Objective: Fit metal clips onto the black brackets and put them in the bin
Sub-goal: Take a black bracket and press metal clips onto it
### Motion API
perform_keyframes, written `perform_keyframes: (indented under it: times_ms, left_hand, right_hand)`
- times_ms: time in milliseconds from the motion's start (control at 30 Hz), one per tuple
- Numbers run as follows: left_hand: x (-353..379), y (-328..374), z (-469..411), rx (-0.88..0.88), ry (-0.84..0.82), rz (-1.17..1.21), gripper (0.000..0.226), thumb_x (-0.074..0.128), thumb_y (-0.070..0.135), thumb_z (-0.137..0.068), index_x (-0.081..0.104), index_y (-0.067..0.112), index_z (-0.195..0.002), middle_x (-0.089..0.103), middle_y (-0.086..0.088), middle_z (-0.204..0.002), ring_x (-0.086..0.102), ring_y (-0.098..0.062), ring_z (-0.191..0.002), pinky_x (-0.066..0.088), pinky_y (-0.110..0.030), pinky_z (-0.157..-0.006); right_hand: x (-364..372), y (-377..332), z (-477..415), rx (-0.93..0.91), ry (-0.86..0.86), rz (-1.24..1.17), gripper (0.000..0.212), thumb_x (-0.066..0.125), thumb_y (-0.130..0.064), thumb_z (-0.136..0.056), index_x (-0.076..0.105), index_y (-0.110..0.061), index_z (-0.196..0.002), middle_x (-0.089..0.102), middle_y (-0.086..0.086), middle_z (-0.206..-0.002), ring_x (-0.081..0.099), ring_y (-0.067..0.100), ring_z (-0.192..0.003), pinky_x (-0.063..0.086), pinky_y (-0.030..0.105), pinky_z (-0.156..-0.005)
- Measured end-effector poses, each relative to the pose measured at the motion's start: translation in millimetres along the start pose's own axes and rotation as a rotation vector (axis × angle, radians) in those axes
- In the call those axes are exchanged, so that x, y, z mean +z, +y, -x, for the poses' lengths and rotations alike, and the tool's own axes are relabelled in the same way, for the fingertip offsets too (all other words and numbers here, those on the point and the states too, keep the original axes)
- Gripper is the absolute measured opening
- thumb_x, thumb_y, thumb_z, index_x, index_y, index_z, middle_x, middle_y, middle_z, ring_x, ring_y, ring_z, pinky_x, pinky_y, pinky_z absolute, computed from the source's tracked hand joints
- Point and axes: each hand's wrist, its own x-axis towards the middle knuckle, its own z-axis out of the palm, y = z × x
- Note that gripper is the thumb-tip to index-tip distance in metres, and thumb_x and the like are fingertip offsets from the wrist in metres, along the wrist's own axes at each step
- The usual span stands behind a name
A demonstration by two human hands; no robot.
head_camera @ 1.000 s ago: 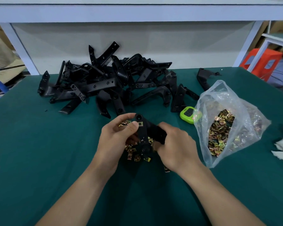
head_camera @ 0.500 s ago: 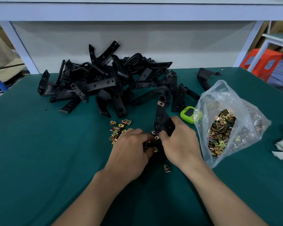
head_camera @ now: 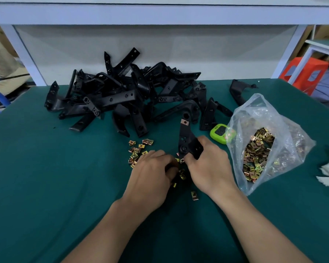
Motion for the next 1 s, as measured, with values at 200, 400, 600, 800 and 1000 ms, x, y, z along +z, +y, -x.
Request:
perform_keyframes:
  times_ms: [200, 400, 600, 800, 1000]
  left_hand:
    - [-5.5, -1.7, -2.8, -0.327, 0.14, 0.319, 0.014, 0.077, 0.025, -0.088, 0.071, 0.038, -0.085, 0.071, 0.028, -0.083, 0.066, 0.004, -0.079, 0.047, -0.01, -0.07]
    - [-10.3, -3.7, -5.1, -0.388, 0.204, 0.543, 0.029, 0.088, 0.016, -0.075, 0.074, 0.04, -0.084, 0.074, 0.024, -0.078, 0.071, 0.004, -0.074, 0.049, -0.006, -0.066]
    - [-12.9, -11.7, -11.5, -0.479, 0.27, 0.801, 0.024, 0.076, 0.009, -0.089, 0.077, 0.032, -0.091, 0.08, 0.007, -0.087, 0.077, -0.01, -0.083, 0.058, -0.026, -0.081]
    - [-14.5, -10.2, -12.2, -0.435, 0.237, 0.976, 0.029, 0.058, 0.002, -0.1, 0.08, 0.021, -0.098, 0.079, -0.005, -0.083, 0.073, -0.013, -0.075, 0.056, -0.019, -0.075]
    - [-16.3, -8.8, -10.8, -0.457, 0.16, 1.151, 0.033, 0.081, 0.01, -0.081, 0.073, 0.022, -0.11, 0.077, -0.003, -0.078, 0.071, -0.01, -0.073, 0.054, -0.016, -0.073]
  right_hand:
    - [-0.5, 0.2, 0.6, -0.004, -0.003, -0.01, 0.013, 0.066, -0.031, -0.088, 0.057, -0.032, -0.097, 0.064, -0.012, -0.076, 0.059, 0.009, -0.072, 0.05, 0.035, -0.063]
    - [-0.7, -0.7, 1.8, -0.025, 0.004, -0.012, 0.015, 0.068, -0.033, -0.089, 0.058, -0.032, -0.1, 0.066, -0.012, -0.081, 0.062, 0.015, -0.076, 0.055, 0.039, -0.069]
    - [-0.1, -1.6, 4.7, -0.089, 0.037, 0.052, 0.02, 0.069, -0.03, -0.087, 0.053, -0.034, -0.097, 0.063, -0.012, -0.076, 0.061, 0.02, -0.071, 0.054, 0.038, -0.063]
    - [0.9, -1.3, 5.8, -0.106, 0.05, 0.092, 0.021, 0.069, -0.029, -0.087, 0.05, -0.033, -0.096, 0.061, -0.011, -0.074, 0.058, 0.021, -0.07, 0.046, 0.036, -0.057]
    - [0.4, -0.1, 4.8, -0.131, 0.069, 0.11, 0.024, 0.071, -0.022, -0.086, 0.05, -0.032, -0.092, 0.058, -0.012, -0.072, 0.053, 0.015, -0.064, 0.035, 0.032, -0.053]
